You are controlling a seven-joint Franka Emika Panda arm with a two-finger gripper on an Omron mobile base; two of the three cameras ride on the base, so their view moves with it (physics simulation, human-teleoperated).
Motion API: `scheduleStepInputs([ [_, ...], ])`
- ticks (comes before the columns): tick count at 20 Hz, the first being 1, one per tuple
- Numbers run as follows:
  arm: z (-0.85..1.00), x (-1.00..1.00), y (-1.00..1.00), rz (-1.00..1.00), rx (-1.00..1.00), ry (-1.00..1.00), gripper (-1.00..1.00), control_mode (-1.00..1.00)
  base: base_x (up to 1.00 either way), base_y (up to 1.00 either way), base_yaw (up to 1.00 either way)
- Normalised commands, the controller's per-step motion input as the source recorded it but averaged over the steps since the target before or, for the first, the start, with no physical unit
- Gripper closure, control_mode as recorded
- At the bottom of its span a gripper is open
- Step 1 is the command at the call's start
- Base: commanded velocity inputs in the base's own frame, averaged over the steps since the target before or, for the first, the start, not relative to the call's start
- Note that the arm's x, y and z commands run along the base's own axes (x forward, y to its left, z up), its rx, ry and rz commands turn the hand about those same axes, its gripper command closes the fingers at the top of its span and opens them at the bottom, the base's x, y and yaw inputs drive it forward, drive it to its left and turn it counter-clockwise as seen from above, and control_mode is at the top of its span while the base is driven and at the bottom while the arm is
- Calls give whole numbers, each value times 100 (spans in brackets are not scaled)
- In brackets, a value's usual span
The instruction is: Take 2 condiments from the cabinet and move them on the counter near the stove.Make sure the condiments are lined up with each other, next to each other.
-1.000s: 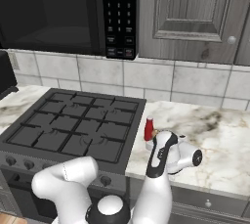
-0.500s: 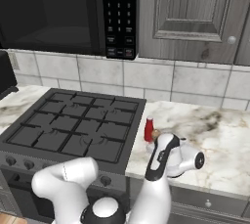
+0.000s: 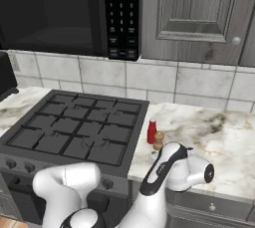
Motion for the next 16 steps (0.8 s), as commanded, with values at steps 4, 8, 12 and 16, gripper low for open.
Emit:
scheduleStepInputs([
  [4, 82, -71, 3, -2, 0, 0, -100, -100, 0, 0, 0],
  [8, 99, -70, 16, -8, 0, 8, -100, -100, 0, 0, 0],
  [12, 91, -66, 31, -12, 0, 22, -100, -100, 0, 0, 0],
  [16, 62, -57, 55, -14, 0, 28, -100, -100, 0, 0, 0],
])
